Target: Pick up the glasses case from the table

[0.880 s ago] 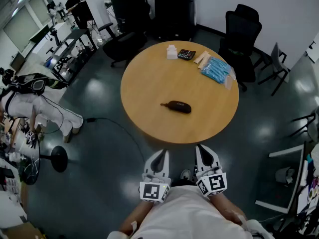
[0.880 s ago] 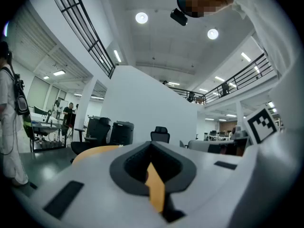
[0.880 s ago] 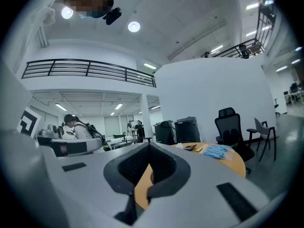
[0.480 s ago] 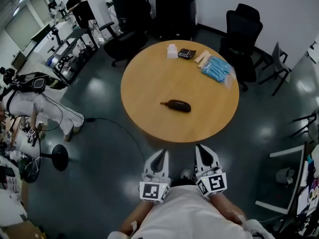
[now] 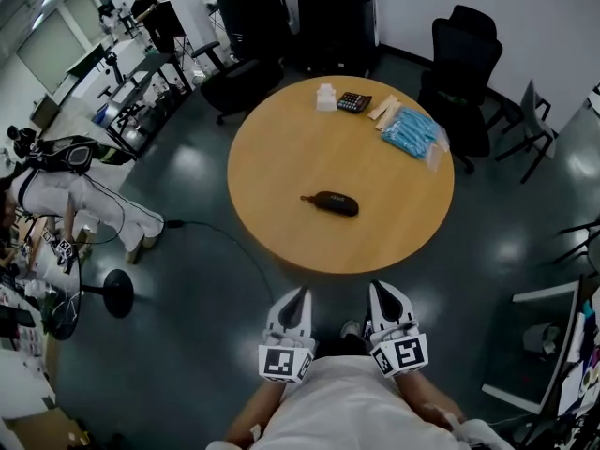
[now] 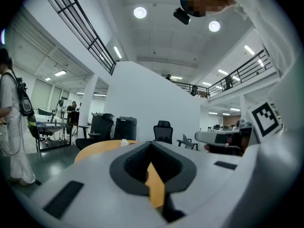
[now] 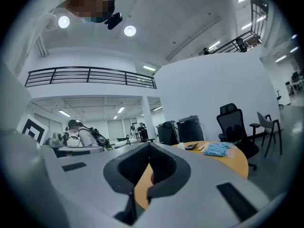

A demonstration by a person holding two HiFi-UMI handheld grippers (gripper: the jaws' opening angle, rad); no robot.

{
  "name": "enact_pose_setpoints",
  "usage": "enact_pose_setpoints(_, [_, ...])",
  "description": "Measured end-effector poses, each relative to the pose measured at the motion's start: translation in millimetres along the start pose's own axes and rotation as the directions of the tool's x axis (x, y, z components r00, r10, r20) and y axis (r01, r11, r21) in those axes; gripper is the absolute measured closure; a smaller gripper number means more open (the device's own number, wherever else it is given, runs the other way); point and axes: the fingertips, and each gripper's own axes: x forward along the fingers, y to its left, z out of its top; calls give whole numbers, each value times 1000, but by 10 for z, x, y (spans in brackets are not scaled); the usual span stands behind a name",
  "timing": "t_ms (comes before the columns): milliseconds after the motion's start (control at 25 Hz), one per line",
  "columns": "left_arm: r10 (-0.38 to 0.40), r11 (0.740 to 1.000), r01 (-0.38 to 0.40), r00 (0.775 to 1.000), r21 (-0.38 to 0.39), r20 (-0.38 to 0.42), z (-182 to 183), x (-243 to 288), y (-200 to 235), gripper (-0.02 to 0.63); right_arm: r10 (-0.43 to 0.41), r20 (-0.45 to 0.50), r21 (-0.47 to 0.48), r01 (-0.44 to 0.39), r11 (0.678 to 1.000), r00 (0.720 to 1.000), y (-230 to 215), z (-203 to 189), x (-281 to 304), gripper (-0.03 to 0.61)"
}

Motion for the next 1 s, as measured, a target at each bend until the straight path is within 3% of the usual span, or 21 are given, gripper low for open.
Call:
enact_pose_setpoints(120, [-5, 999, 7, 999, 44, -54, -109, 200, 134, 609, 1, -6, -5, -1, 1000, 1000, -116, -38, 125, 563])
enact_pose_setpoints(240, [-100, 984, 124, 980, 131, -172, -352, 523, 212, 609, -15, -13, -4, 15, 1000, 1000, -196, -47, 193, 563])
enact_pose_setpoints(360, [-210, 938, 271, 942, 218, -263, -571, 1062, 345, 609, -43, -26, -12, 42, 999, 999, -350, -58, 408, 563])
enact_pose_setpoints(520, [-262, 864, 387, 892, 323, -368, -868, 1790, 611, 609, -87, -46, -17, 86, 996, 995, -535, -87, 804, 563])
enact_pose_setpoints(600, [-307, 806, 475, 846, 352, -436, -1030, 2099, 671, 609, -103, -52, -12, 103, 995, 993, -589, -98, 1009, 563])
enact_pose_setpoints(760, [-370, 630, 666, 710, 399, -599, -1371, 2649, 690, 609, -134, -60, -4, 134, 991, 989, -690, -61, 1418, 563])
enact_pose_setpoints(880, [-358, 522, 751, 624, 406, -694, -1681, 2935, 624, 607, -127, -84, 3, 127, 992, 988, -742, -52, 1585, 563])
enact_pose_setpoints(960, [-344, 455, 808, 547, 374, -763, -1918, 3061, 572, 589, -111, -96, 2, 112, 994, 989, -794, -48, 1693, 563])
enact_pose_setpoints(1000, [-326, 418, 835, 504, 357, -800, -2042, 3121, 564, 530, -105, -98, 3, 106, 994, 990, -832, -39, 1751, 563])
